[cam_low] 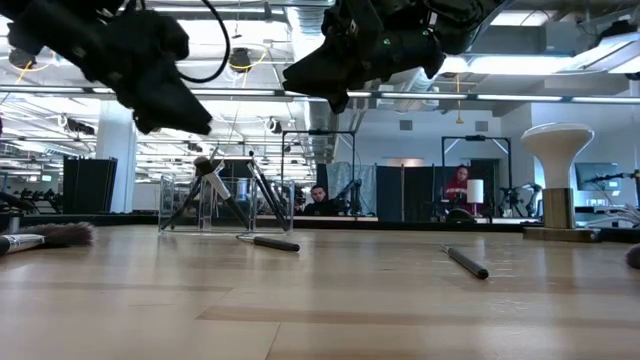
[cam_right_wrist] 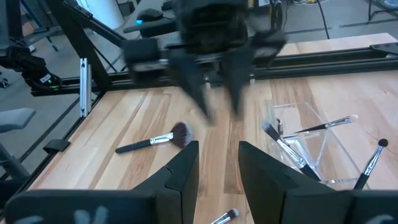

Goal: Put items in baskets/containers
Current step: Put the highlighter brush into the transparent organizer

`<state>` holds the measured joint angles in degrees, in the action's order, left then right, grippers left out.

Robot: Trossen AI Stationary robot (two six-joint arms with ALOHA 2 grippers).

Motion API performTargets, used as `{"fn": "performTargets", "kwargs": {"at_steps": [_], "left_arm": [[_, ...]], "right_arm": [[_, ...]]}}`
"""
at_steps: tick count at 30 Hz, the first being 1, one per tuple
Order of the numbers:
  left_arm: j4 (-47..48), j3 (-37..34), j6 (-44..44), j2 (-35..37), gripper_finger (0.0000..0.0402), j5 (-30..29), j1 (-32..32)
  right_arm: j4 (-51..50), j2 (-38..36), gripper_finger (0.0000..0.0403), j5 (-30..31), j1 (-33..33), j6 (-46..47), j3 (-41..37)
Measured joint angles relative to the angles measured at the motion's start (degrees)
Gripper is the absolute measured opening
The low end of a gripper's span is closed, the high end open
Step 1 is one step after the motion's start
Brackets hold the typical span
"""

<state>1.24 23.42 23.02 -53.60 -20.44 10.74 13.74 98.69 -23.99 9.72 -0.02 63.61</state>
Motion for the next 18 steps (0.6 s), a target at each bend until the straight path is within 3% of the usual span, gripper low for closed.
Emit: {"fn": "performTargets", "kwargs": {"at_steps": [9, 18], "left_arm": [[0.47, -0.02, 30.33, -0.62, 0.0131, 21.13, 12.70], [3.45, -3.69, 57.55, -8.98, 0.0131, 21.98, 22.65]], "right_arm": [[0.00, 0.00, 0.0103, 0.00, -1.08, -0.47, 0.00], [0.02, 0.03, 0.0103, 0.03, -1.12, -0.50, -0.02]]}}
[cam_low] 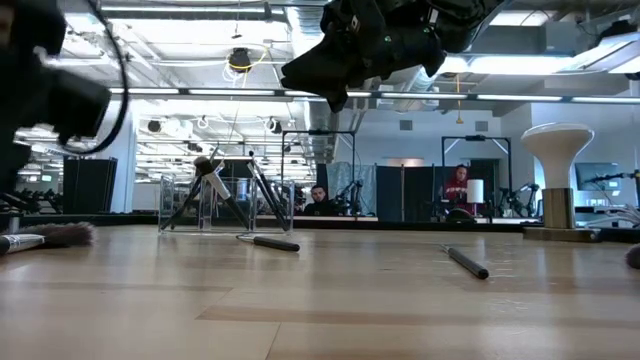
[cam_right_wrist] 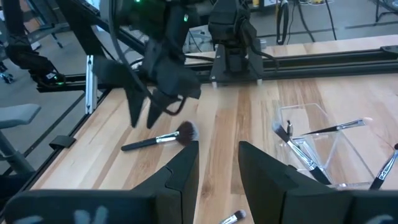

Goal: Put items in baskets/containers
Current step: Put the highlighter brush into the transparent organizer

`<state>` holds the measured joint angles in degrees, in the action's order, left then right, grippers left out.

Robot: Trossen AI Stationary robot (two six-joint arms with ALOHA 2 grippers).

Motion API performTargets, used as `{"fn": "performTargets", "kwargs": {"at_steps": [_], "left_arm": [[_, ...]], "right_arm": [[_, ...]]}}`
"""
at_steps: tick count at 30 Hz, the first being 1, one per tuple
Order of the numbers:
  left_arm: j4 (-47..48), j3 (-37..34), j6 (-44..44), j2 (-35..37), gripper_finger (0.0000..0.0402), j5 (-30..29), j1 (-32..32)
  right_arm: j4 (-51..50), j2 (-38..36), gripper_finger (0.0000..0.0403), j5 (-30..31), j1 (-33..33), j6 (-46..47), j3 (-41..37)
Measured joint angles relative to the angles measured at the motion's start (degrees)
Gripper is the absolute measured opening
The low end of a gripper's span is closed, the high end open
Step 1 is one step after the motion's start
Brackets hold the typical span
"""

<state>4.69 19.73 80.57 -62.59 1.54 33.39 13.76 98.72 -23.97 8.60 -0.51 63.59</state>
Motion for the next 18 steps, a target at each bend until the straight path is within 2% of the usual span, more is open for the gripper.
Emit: {"fn": "performTargets", "kwargs": {"at_steps": [5, 11, 16, 18], "left_arm": [[-0.01, -0.63, 8.12, -5.18, 0.0131, -1.32, 0.70], [-0.68, -0.76, 8.30, -8.24, 0.0131, -6.45, -0.12], [-0.28, -0.79, 8.11, -8.32, 0.0131, -13.27, -2.78], [-0.28, -0.92, 6.97, -8.37, 0.0131, -14.05, -4.64]], "right_arm": [[0.00, 0.00, 0.0103, 0.00, 0.00, 0.00, 0.00], [0.00, 0.00, 0.0103, 0.00, 0.00, -0.01, 0.00], [0.02, 0.00, 0.0103, 0.02, 0.00, 0.00, 0.00], [0.02, 0.00, 0.0103, 0.02, 0.00, 0.00, 0.00]]}}
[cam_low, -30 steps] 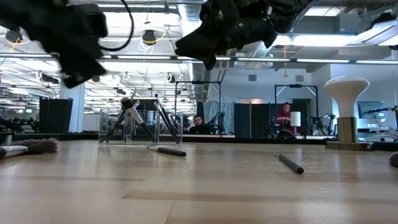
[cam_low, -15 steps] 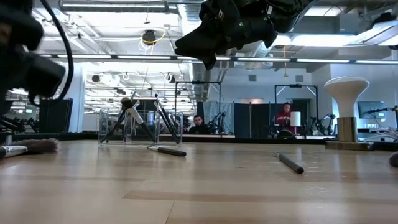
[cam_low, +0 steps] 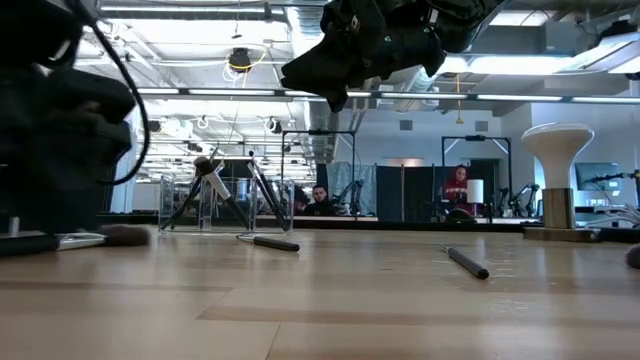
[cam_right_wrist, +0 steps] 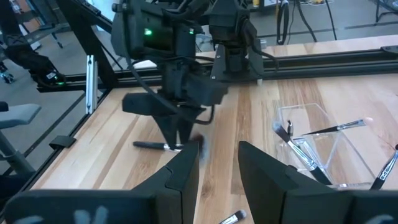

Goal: Put items in baskets/containers
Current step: Put the highlighter brush into the transparent organizer

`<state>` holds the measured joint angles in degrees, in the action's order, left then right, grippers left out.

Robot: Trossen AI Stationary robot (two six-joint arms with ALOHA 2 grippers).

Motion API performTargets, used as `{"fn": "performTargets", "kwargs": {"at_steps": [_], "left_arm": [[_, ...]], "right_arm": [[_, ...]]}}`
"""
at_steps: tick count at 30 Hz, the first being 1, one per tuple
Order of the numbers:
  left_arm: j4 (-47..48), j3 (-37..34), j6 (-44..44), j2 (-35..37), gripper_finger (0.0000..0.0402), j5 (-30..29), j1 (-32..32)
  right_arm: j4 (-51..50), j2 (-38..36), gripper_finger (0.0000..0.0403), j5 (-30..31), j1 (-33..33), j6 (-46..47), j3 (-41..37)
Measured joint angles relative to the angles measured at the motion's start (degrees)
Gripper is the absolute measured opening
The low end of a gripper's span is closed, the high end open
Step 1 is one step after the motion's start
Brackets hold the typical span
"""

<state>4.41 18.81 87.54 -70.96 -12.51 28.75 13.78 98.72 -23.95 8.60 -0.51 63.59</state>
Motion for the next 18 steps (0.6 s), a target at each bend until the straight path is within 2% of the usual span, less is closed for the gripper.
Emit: {"fn": "performTargets", "kwargs": {"at_steps": [7, 14, 18], "left_arm": [[-1.06, -1.55, -9.74, 0.04, 0.0131, -2.08, -5.06], [-1.68, -1.84, -19.98, -0.16, 0.0131, -9.52, -5.70], [-3.85, -1.85, -22.83, -1.68, 0.0131, -9.29, -5.23]], "right_arm": [[0.00, 0.00, 0.0103, 0.03, -0.35, 0.00, 0.00], [0.00, 0.00, 0.0103, 0.03, -0.83, -2.59, 0.00], [-0.02, 0.00, 0.0103, 0.03, -0.85, -2.95, 0.00]]}}
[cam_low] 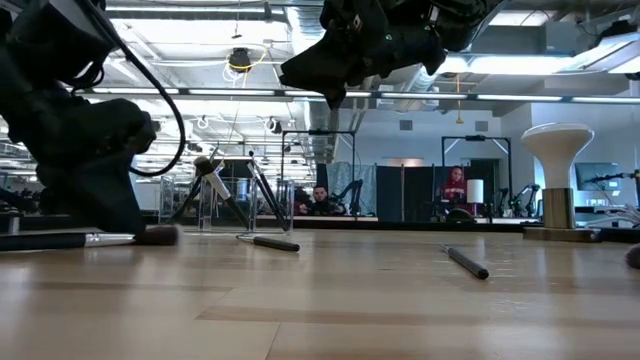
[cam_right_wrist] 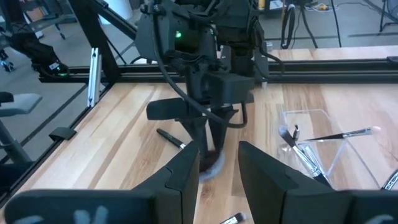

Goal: Put items in baskets/containers
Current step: Put the highlighter brush into the transparent organizer

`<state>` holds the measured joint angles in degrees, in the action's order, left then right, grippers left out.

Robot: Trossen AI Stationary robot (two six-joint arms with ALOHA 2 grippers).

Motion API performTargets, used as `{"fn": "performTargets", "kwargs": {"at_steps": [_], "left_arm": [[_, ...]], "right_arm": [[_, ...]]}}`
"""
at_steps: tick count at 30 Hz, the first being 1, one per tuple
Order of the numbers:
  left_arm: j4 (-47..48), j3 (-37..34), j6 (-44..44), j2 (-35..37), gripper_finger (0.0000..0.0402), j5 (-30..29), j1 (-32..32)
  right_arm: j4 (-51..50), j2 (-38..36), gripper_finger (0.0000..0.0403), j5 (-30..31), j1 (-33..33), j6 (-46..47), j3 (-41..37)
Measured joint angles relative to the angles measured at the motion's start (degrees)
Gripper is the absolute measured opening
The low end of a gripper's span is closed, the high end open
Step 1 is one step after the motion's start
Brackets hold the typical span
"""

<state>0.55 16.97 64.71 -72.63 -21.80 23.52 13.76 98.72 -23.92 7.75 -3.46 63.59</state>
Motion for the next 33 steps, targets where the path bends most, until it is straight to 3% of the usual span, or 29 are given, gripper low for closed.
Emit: {"fn": "performTargets", "kwargs": {"at_steps": [6, 16, 20, 25, 33], "left_arm": [[-6.05, 0.09, -0.24, -3.50, 0.0132, -0.83, 3.92], [-6.25, 0.09, -7.35, 1.61, 0.0172, 0.48, 8.57], [-6.56, 0.12, -8.02, -1.33, 0.0181, -4.83, 12.36], [-7.07, 0.12, -9.22, -8.15, 0.0171, -18.04, 16.87], [-13.94, 0.51, -6.03, -17.80, 0.0153, -25.03, 21.11]], "right_arm": [[0.00, 0.00, 0.0103, 0.00, 0.00, -0.02, 0.00], [0.00, 0.00, 0.0103, -0.02, 0.02, -0.02, 0.00], [-0.01, 0.00, 0.0103, -0.01, -0.20, -0.02, 0.00], [-0.02, 0.00, 0.0103, -0.04, -0.63, -0.02, 0.00], [-0.02, 0.00, 0.0103, -0.02, -0.61, -0.09, 0.00]]}}
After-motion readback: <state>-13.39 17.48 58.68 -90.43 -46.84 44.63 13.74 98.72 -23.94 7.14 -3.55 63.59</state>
